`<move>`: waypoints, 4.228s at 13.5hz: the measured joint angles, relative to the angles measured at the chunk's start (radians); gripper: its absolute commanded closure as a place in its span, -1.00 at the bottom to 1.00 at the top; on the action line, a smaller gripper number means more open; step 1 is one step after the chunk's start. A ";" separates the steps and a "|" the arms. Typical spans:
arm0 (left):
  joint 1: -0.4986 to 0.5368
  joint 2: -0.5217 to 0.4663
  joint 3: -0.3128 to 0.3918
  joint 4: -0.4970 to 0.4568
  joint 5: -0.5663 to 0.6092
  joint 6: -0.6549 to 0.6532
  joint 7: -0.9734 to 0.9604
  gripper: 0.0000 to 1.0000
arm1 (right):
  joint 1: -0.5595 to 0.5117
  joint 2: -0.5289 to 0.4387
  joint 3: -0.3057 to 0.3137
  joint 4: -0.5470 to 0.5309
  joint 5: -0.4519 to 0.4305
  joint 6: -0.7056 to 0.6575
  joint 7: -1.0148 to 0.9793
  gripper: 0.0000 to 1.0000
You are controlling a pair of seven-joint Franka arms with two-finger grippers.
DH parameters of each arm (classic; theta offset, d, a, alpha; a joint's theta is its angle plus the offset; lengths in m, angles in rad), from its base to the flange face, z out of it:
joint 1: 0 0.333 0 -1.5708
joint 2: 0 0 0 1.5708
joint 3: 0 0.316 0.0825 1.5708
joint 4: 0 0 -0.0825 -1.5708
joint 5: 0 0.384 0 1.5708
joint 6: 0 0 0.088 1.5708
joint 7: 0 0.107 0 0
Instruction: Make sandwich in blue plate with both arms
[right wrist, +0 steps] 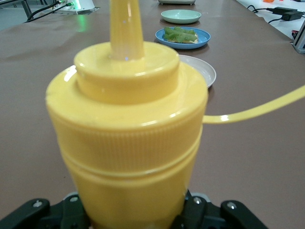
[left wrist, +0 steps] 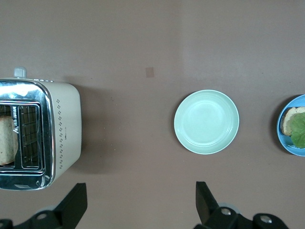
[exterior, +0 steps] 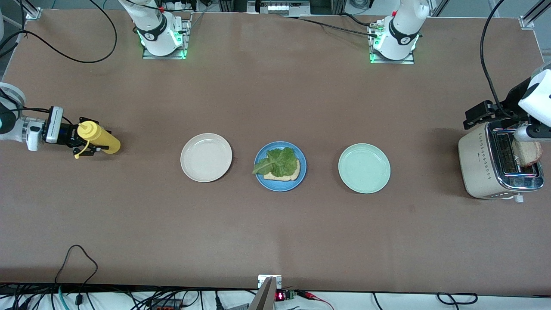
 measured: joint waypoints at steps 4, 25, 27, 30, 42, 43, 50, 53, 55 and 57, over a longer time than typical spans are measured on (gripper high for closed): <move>0.051 0.082 0.031 0.000 0.000 0.009 -0.002 -1.00 | -0.007 0.059 -0.023 0.017 0.021 0.000 -0.003 0.65; 0.474 0.371 0.044 0.018 0.000 0.161 0.658 -0.33 | -0.064 0.017 -0.097 0.292 -0.049 -0.156 0.175 -1.00; 0.474 0.386 0.043 0.018 0.000 0.161 0.669 -0.25 | -0.065 -0.047 -0.104 0.338 -0.064 -0.195 0.297 -1.00; 0.474 0.401 0.044 0.019 0.000 0.161 0.676 0.36 | -0.042 -0.186 -0.104 0.390 -0.126 -0.220 0.540 -1.00; 0.471 0.319 0.007 0.252 -0.009 -0.191 0.704 0.99 | 0.679 -0.553 -0.106 0.368 -0.621 -0.244 2.208 -1.00; 0.452 0.299 -0.020 0.310 -0.026 -0.274 0.654 0.99 | 0.697 -0.549 -0.110 0.358 -0.629 -0.244 2.275 -1.00; 0.395 0.279 -0.362 0.204 -0.327 -0.188 0.086 0.99 | 0.704 -0.513 -0.157 0.337 -0.632 -0.243 2.329 -1.00; 0.383 0.296 -0.569 0.025 -0.371 0.166 -0.079 0.99 | 0.704 -0.507 -0.163 0.337 -0.632 -0.244 2.334 -1.00; 0.360 0.307 -0.679 -0.088 -0.376 0.415 -0.174 0.99 | 0.704 -0.508 -0.167 0.337 -0.632 -0.247 2.337 -1.00; 0.291 0.344 -0.715 -0.158 -0.380 0.594 -0.217 0.99 | 0.704 -0.508 -0.169 0.337 -0.632 -0.273 2.340 -1.00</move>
